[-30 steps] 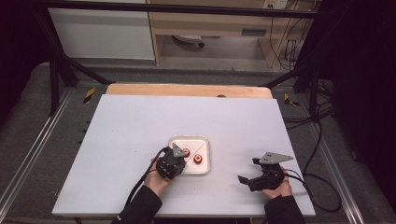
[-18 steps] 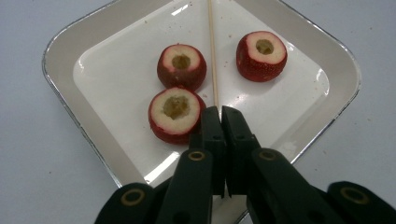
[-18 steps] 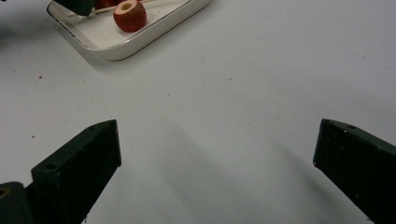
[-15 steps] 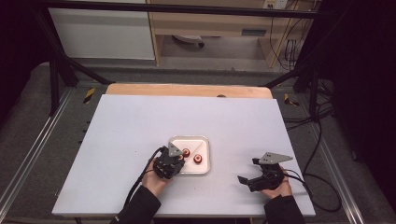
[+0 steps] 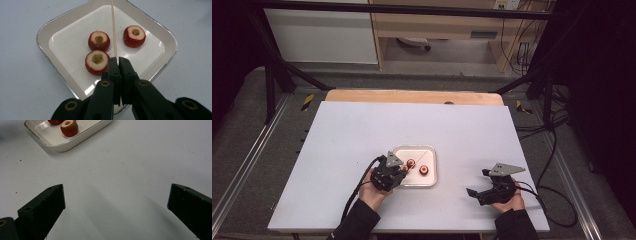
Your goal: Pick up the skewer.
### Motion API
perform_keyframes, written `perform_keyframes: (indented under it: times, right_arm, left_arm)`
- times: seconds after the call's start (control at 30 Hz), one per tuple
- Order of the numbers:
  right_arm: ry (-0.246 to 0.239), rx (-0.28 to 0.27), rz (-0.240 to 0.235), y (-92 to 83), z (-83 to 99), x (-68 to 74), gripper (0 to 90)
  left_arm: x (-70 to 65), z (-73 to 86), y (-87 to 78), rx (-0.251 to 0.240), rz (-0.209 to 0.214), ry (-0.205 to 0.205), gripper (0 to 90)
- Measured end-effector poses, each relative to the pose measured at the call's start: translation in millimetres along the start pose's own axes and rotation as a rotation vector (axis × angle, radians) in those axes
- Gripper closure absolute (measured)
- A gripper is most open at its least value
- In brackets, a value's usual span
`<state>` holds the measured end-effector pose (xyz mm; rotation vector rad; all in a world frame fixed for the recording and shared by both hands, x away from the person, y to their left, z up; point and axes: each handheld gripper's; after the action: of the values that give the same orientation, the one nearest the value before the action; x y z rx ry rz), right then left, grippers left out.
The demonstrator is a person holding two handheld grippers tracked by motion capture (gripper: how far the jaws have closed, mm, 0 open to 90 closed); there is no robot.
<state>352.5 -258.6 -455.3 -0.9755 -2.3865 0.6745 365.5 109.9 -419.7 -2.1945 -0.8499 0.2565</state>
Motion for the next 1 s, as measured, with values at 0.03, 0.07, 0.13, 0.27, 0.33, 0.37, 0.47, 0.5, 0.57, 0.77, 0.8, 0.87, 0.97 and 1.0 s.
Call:
perform_keyframes:
  times: [0.03,0.07,0.13,0.27,0.33,0.37,0.47,0.5,0.57,0.77,0.8,0.87,0.97,1.0]
  right_arm:
    - [-0.007,-0.002,0.001,0.0,-0.8,1.1,2.0]
    - [-0.007,-0.002,0.001,0.0,-0.8,1.1,2.0]
    - [-0.022,0.001,0.012,0.8,-2.5,3.6,2.0]
    - [-0.04,0.014,0.022,1.1,-4.8,6.2,2.2]
    - [-0.054,0.018,0.032,1.6,-6.5,8.1,2.2]
    - [-0.061,0.021,0.035,1.9,-8.2,10.2,2.2]
    - [-0.074,0.022,0.037,2.3,-10.0,12.5,2.2]
    - [-0.088,0.023,0.039,2.8,-11.9,15.3,2.3]
    - [-0.109,0.027,0.041,3.5,-14.1,18.6,2.6]
    - [-0.163,0.039,0.041,5.3,-19.6,29.0,2.7]
    - [-0.173,0.041,0.042,5.7,-20.4,30.7,2.7]
    - [-0.184,0.043,0.044,6.2,-21.1,32.5,2.7]
    - [-0.225,0.052,0.057,7.8,-23.5,37.8,2.6]
    - [-0.241,0.054,0.062,8.3,-24.2,39.6,2.7]
  left_arm:
    - [-0.7,-0.3,-1.0,0.001,0.001,0.005,88.7]
    - [-1.2,-0.6,-2.0,0.0,-0.001,0.009,88.7]
    - [-1.9,-1.2,-4.3,0.0,0.004,0.014,88.7]
    - [-1.5,-3.0,-8.7,-0.007,0.02,0.023,88.7]
    - [-1.7,-3.6,-10.5,-0.007,0.023,0.025,88.7]
    - [-1.9,-3.8,-10.9,-0.007,0.026,0.026,88.7]
    - [-3.2,-4.2,-12.1,-0.004,0.033,0.037,88.7]
    - [-3.8,-4.3,-12.4,-0.005,0.032,0.039,88.7]
    - [-4.4,-4.8,-13.4,-0.002,0.034,0.046,88.7]
    - [-7.0,-5.4,-15.6,0.001,0.049,0.061,88.7]
    - [-7.4,-5.8,-16.2,0.002,0.051,0.067,88.7]
    - [-8.4,-6.7,-17.5,0.0,0.054,0.073,88.7]
    - [-9.6,-8.5,-19.1,0.0,0.06,0.082,88.7]
    - [-10.0,-9.1,-19.5,0.001,0.061,0.086,88.7]
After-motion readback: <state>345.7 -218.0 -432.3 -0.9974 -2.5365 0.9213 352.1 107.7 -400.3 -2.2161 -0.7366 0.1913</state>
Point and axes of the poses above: each handheld gripper's, and its own axes: y roughly forward along the jaws, z roughly out of its underside, x roughly to its left, and after that the axes turned 9 degrees about y, right-handed
